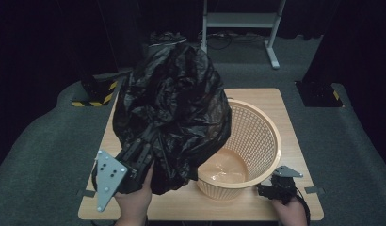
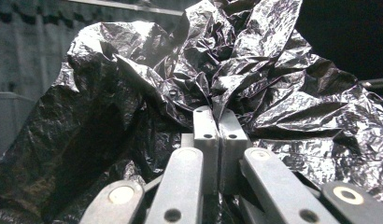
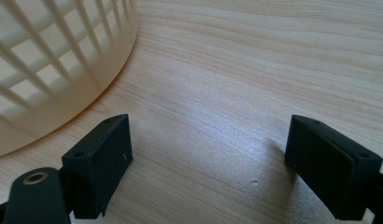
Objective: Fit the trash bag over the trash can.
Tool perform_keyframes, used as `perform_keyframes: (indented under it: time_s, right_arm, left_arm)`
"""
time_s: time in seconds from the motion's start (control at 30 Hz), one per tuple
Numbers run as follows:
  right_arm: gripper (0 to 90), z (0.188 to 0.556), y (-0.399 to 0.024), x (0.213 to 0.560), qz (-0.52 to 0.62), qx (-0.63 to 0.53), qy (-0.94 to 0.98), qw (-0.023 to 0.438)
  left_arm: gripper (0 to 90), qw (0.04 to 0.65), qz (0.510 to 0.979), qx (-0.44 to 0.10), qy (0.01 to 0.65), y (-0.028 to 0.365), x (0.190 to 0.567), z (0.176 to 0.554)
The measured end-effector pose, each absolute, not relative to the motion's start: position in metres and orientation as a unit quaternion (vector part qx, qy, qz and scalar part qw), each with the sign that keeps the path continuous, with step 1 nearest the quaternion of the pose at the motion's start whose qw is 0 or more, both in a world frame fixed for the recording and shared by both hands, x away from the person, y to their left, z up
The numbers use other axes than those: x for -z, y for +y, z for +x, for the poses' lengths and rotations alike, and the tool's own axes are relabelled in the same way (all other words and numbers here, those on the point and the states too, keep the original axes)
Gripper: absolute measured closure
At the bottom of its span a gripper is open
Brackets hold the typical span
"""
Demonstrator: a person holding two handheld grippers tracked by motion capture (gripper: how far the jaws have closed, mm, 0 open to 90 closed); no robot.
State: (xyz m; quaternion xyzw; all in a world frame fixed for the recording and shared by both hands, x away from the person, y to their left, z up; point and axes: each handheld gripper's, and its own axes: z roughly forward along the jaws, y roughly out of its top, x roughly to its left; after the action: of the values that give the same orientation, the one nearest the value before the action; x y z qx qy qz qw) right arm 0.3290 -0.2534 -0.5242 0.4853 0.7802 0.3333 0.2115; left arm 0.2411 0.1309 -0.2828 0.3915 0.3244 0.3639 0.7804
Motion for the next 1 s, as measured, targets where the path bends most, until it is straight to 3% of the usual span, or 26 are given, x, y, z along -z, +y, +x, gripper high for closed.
perform_keyframes:
  time_s: [0.57, 0.73, 0.9, 1.0]
  right_arm:
    - [14.4, 0.329, -0.254, 0.524, 0.484, -0.334, 0.781, 0.211]
    - [14.4, 0.329, -0.254, 0.524, 0.484, -0.335, 0.781, 0.21]
    - [14.4, 0.329, -0.254, 0.524, 0.482, -0.335, 0.781, 0.21]
    - [14.4, 0.329, -0.254, 0.524, 0.482, -0.335, 0.782, 0.211]
  left_arm:
    - [88.0, 0.779, 0.422, -0.338, 0.318, 0.08, 0.279, 0.252]
    - [87.3, 0.77, 0.451, -0.33, 0.309, 0.064, 0.278, 0.254]
    - [82.1, 0.768, 0.469, -0.313, 0.302, 0.055, 0.282, 0.253]
    - [74.6, 0.77, 0.473, -0.304, 0.3, 0.052, 0.28, 0.252]
